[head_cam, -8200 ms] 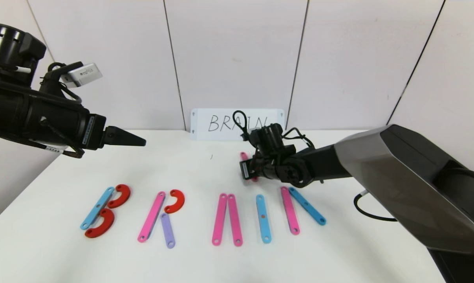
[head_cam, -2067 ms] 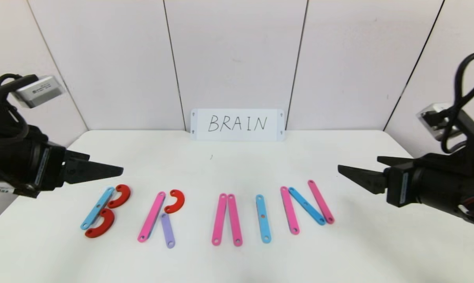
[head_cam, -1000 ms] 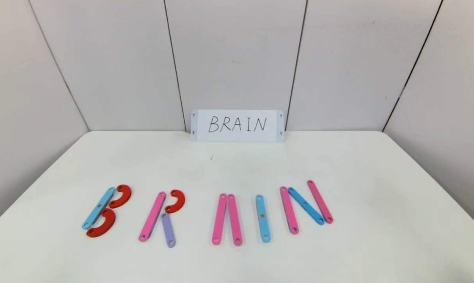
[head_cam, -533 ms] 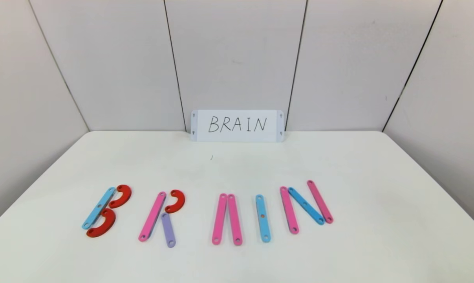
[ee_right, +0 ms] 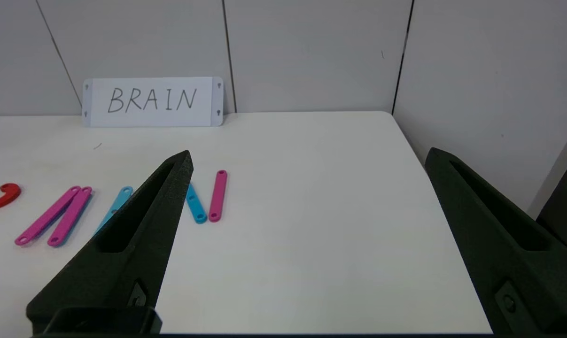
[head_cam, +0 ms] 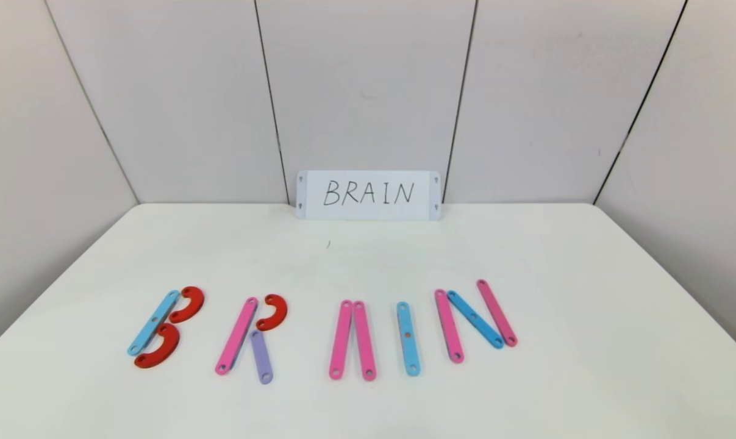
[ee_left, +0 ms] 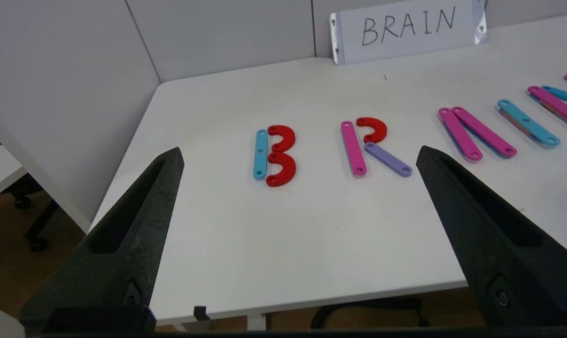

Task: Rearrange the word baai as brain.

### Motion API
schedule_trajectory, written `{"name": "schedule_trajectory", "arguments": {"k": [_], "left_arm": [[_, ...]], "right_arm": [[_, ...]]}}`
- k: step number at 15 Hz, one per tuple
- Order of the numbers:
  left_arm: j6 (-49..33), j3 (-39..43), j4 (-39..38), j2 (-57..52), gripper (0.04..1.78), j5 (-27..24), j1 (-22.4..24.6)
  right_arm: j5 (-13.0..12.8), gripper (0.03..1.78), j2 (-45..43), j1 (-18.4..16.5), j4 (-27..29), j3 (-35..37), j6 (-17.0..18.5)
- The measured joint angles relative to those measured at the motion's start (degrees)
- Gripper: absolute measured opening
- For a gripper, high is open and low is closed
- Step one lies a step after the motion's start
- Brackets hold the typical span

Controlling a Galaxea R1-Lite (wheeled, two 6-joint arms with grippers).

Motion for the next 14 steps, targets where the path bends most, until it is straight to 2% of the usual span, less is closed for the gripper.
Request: {"name": "schedule_trajectory", "arguments": {"k": [2,5,8,11,14], "left_arm": [[-0.33,6.29,-9.53,-0.93,1.74,3.11,0.02],[-0.39,16.7,-22.27,-1.37,1.74,4.07,0.05],[-0.63,24.78,-25.14,-1.38,1.74,2.3,0.05],[-0.72,30.24,-26.32,-1.4,1.74,1.88,0.05],[-0.77,32.52,-26.88,-1.4,1.74,1.71,0.05]], "right_arm": [[-0.23,1.73,-2.85,0.1,-5.18,4.66,-1.82],[-0.95,1.73,-4.52,0.13,-15.59,12.93,-5.08],[-2.45,1.73,-4.94,0.16,-22.42,20.94,-8.05],[-3.94,1.73,-4.99,0.2,-19.83,24.56,-8.07],[-1.87,1.73,-5.03,0.2,-14.46,25.06,-6.25]]}}
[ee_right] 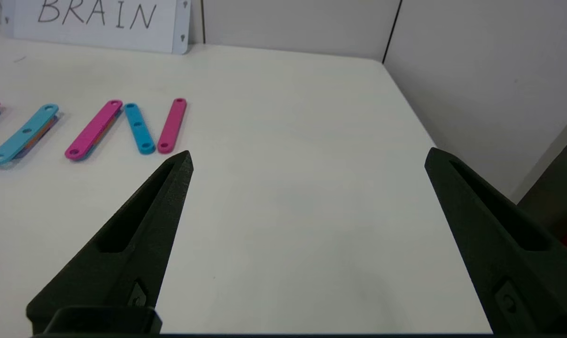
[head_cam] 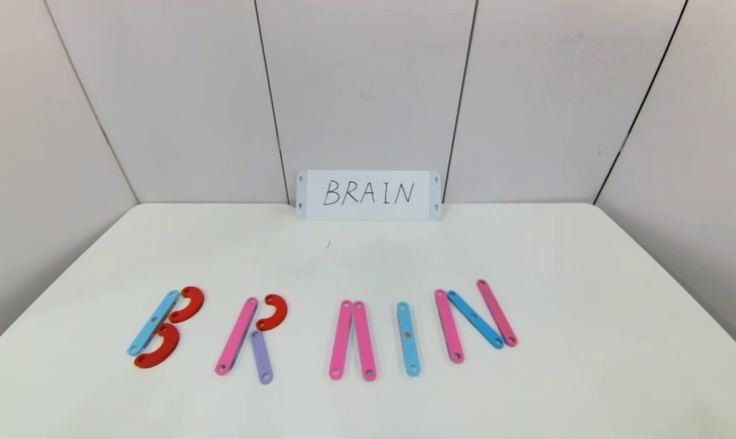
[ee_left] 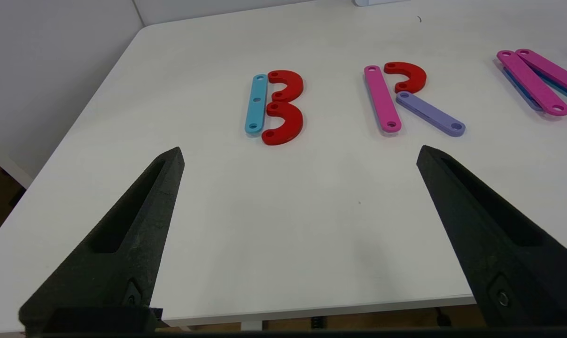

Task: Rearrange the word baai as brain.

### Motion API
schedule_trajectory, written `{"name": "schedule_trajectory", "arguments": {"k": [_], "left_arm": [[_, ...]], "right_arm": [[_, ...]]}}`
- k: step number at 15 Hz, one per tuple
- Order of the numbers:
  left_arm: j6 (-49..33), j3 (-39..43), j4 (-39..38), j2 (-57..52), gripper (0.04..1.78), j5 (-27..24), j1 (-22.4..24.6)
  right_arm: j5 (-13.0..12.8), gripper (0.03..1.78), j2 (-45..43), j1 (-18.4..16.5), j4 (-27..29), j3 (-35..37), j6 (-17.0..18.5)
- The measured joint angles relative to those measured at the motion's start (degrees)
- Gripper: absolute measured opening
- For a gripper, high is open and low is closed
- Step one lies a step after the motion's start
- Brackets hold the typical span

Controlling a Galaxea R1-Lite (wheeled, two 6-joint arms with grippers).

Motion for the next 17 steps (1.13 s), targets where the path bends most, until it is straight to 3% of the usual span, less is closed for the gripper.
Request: {"name": "schedule_trajectory", "arguments": {"k": [3,17], "left_arm": [[-0.74,0.28,-0.02,-0.02,1.74,0.09,0.0],[-1.0,0.33,0.12,-0.05,1.74,0.12,0.0]], "right_arm": [[-0.23,1.73,0.0,0.05,3.02,-0.17,3.8],[-0.41,1.73,0.0,0.05,2.12,0.1,4.35]]}}
